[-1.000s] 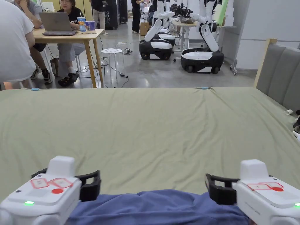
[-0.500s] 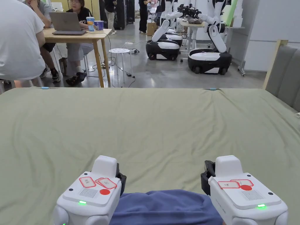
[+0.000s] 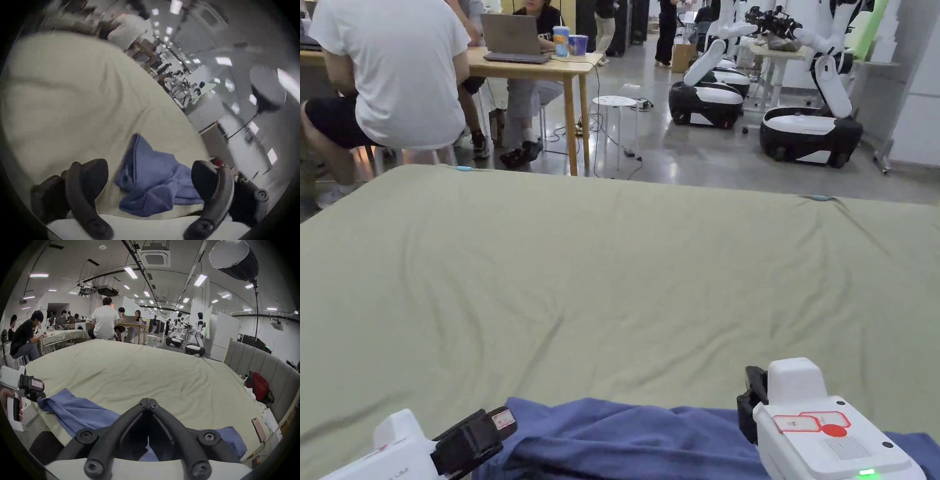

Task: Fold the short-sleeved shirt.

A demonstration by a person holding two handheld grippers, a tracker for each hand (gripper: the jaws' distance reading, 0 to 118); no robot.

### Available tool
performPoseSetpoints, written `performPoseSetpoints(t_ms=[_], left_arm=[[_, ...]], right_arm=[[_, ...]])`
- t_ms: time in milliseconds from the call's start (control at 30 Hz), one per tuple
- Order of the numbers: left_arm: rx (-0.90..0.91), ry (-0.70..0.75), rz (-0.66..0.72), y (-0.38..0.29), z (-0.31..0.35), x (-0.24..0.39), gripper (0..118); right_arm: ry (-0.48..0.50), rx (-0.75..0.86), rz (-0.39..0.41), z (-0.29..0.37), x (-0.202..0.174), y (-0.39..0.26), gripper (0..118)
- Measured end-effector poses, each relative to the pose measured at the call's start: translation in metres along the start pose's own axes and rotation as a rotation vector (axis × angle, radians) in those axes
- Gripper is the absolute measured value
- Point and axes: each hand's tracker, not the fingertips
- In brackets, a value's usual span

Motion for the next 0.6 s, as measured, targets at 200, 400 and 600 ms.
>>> performPoseSetpoints(t_ms=[200, 400, 600], left_arm=[[-0.076, -0.205, 0.303, -0.025, -0.047, -0.016, 88], [-0.017, -0.028, 0.137, -0.029, -0.082, 0.010, 16], [0.102, 0.173, -0.234, -0.005, -0.051, 0.036, 14]], right_arm=[[0.016, -0.006, 0.021, 0.001, -0.002, -0.002, 0], [-0.004, -0.029, 0.007, 0.006, 0.012, -0.010, 0], [-0.019, -0.047, 0.025, 0.011, 0.022, -0.018, 0]])
